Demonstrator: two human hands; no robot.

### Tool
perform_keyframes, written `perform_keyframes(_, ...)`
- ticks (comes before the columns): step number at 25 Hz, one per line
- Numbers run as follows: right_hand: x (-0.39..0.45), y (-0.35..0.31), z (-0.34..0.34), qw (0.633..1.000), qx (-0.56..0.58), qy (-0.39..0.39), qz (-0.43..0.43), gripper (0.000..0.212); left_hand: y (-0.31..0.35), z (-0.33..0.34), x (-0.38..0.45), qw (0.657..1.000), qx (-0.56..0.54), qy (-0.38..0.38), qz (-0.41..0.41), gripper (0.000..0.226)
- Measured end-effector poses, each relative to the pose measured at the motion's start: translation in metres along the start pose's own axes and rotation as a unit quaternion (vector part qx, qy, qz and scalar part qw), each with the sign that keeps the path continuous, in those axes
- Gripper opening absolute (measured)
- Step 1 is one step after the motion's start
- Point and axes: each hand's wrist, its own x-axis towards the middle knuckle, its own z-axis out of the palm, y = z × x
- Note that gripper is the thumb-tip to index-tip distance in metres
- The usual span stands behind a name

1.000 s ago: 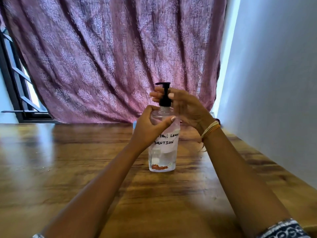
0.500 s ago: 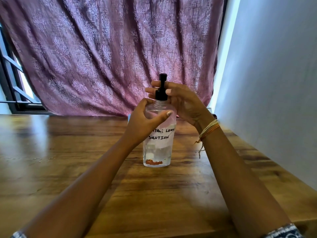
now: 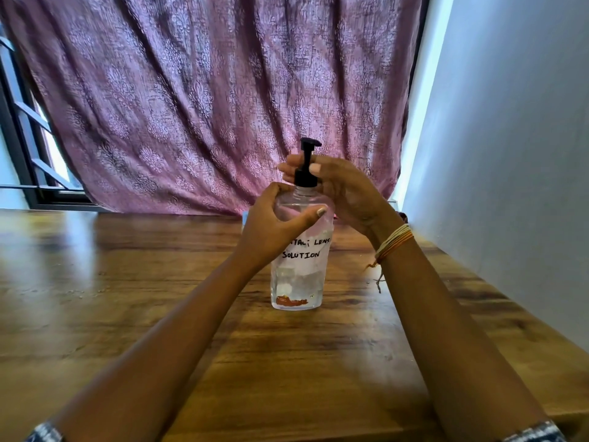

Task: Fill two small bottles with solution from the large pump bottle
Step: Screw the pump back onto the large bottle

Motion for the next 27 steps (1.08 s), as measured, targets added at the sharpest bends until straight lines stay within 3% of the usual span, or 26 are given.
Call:
perform_keyframes(3,-0.002,-0.001,-0.007,1.000,0.015,-0.017,-0.006,0.033,-0.001,0.000,0.000,1.000,0.001,0.000,0.004,0.054)
perform_keyframes(9,0.005,0.008,0.005,0.993,-0.072,0.088,-0.037,0.022,-0.003,0.002,0.001,1.000,0.021,0.007,0.006,0.049)
perform_keyframes(14,0.003,0.007,-0.005,0.999,0.008,-0.031,-0.001,0.041,-0.004,0.003,0.002,1.000,0.005,0.010,0.011,0.052)
perform_keyframes(16,0.002,0.007,-0.010,0.999,0.019,-0.041,0.000,0.040,-0.005,0.005,0.002,1.000,0.002,0.011,0.018,0.058)
perform_keyframes(23,-0.001,0.007,0.003,0.993,-0.078,0.083,-0.039,0.029,-0.004,0.010,0.001,0.999,0.022,0.043,0.021,0.051)
perform_keyframes(25,-0.006,0.010,0.007,0.988,-0.101,0.109,-0.036,0.035,-0.003,0.005,0.002,1.000,0.026,0.008,0.000,0.052)
perform_keyframes(27,-0.016,0.018,0.005,0.991,-0.098,0.090,0.003,0.051,-0.002,-0.004,0.002,0.996,0.028,-0.075,-0.036,0.066)
